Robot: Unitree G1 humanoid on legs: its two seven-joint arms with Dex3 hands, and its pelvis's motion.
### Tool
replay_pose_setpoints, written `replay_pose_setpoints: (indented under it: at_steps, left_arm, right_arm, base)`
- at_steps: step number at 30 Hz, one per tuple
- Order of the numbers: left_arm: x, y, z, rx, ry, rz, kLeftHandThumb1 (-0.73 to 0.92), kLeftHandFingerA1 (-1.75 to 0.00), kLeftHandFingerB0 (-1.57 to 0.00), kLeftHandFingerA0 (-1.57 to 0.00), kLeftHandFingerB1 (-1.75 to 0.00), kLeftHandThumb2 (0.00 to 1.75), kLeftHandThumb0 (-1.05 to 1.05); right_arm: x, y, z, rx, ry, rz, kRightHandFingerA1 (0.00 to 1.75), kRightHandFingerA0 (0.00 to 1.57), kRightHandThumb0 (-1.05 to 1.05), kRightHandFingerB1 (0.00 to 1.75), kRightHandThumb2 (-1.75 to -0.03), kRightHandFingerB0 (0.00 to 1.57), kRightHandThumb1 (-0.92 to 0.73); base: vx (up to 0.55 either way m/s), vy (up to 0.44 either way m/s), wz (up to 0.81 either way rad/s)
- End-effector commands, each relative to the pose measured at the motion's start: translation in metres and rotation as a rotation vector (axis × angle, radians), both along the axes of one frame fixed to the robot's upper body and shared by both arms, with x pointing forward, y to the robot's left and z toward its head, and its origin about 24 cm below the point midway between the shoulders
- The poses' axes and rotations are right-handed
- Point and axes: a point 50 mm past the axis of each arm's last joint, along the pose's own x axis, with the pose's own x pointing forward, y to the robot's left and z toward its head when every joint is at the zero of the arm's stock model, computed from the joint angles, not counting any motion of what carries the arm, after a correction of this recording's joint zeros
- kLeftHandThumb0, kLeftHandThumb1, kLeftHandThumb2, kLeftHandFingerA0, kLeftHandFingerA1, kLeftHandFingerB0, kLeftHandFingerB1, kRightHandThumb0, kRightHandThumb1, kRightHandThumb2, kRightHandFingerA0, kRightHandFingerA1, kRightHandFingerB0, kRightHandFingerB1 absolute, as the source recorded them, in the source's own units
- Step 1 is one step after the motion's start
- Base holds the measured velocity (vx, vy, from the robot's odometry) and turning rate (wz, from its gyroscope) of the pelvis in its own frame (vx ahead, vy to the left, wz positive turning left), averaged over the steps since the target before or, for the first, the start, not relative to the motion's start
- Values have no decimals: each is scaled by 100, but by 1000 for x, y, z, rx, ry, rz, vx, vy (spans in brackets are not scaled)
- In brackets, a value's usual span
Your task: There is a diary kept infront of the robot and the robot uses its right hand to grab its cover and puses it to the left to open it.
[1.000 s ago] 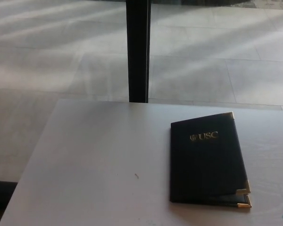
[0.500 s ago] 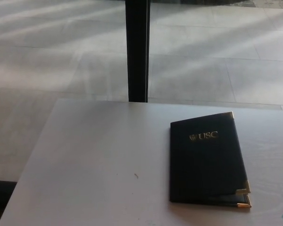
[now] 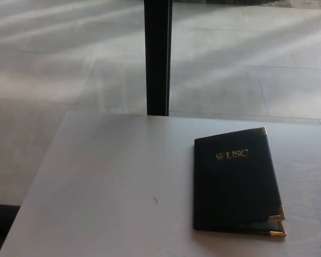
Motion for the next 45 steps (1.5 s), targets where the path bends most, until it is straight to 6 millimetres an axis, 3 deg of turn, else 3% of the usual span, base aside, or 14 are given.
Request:
replay_pose_setpoints:
  at_steps: [1, 9, 13, 14, 15, 16, 19, 20, 24, 25, 29, 36, 37, 45]
  left_arm:
    - [-1, 7, 5, 10, 5, 20, 92, -83, -11, -17, -57, 93, -65]
    - [0, 5, 7, 12, -10, 17, 92, -89, -10, -16, -61, 93, -65]
    - [0, 5, 8, 10, -12, 19, 86, -72, -10, -23, -58, 116, -67]
    - [1, 5, 7, 7, -16, 20, 92, -75, -10, -20, -57, 92, -66]
    - [2, 5, 8, 3, -18, 27, 86, -73, -12, -24, -59, 115, -67]
    - [2, 5, 8, 5, -19, 25, 92, -83, -10, -16, -57, 94, -64]
    - [2, 5, 8, 10, -27, 13, 92, -82, -9, -15, -57, 94, -66]
    - [4, 5, 9, 10, -30, 13, 87, -69, -8, -18, -57, 116, -67]
    - [4, 6, 9, 16, -4, 10, 92, -82, -11, -19, -58, 94, -65]
    - [4, 6, 9, 10, -22, 12, 87, -71, -10, -21, -58, 116, -66]
    - [5, 6, 9, 9, -21, 15, 92, -85, -11, -17, -59, 94, -66]
    - [7, 5, 10, 15, -18, 12, 88, -72, -11, -22, -58, 116, -67]
    - [8, 5, 10, 17, -14, 14, 92, -85, -11, -17, -58, 95, -65]
    - [11, 5, 13, 19, -31, 13, 92, -81, -9, -16, -56, 94, -64]
  right_arm:
    - [0, 7, -8, 2, 46, -5, 53, 42, -76, 43, -71, 30, -91]
    - [10, 29, -25, 37, 93, 36, 50, 35, -71, 40, -74, 22, -92]
    - [12, 38, -32, 60, 103, 50, 47, 31, -72, 39, -72, 22, -92]
    - [12, 39, -34, 62, 105, 52, 47, 31, -73, 40, -72, 22, -92]
    - [13, 41, -35, 65, 114, 53, 47, 32, -72, 39, -71, 22, -92]
    - [13, 43, -37, 59, 119, 57, 48, 32, -71, 40, -73, 23, -92]
    - [15, 50, -42, 40, 146, 65, 49, 35, -74, 40, -71, 24, -92]
    - [17, 52, -42, 38, 150, 71, 48, 35, -75, 40, -71, 24, -92]
    - [16, 59, -50, 42, 171, 83, 52, 36, -76, 42, -71, 26, -92]
    - [15, 63, -53, 44, 184, 87, 54, 39, -76, 42, -71, 27, -91]
    - [15, 69, -59, 28, 200, 107, 54, 40, -76, 42, -71, 29, -92]
    - [17, 88, -66, 17, 215, 152, 54, 40, -77, 44, -70, 30, -92]
    - [17, 92, -68, 11, 218, 164, 55, 41, -78, 44, -70, 30, -92]
    - [19, 114, -70, -39, 217, 245, 52, 42, -80, 44, -70, 32, -92]
  base:
    - [0, 0, 0]
    - [0, 0, 0]
    - [0, 0, 0]
    - [0, 0, 0]
    - [0, 0, 0]
    - [0, 0, 0]
    - [0, 0, 0]
    - [0, 0, 0]
    - [0, 0, 0]
    - [0, 0, 0]
    - [0, 0, 0]
    - [0, 0, 0]
    - [0, 0, 0]
    - [0, 0, 0]
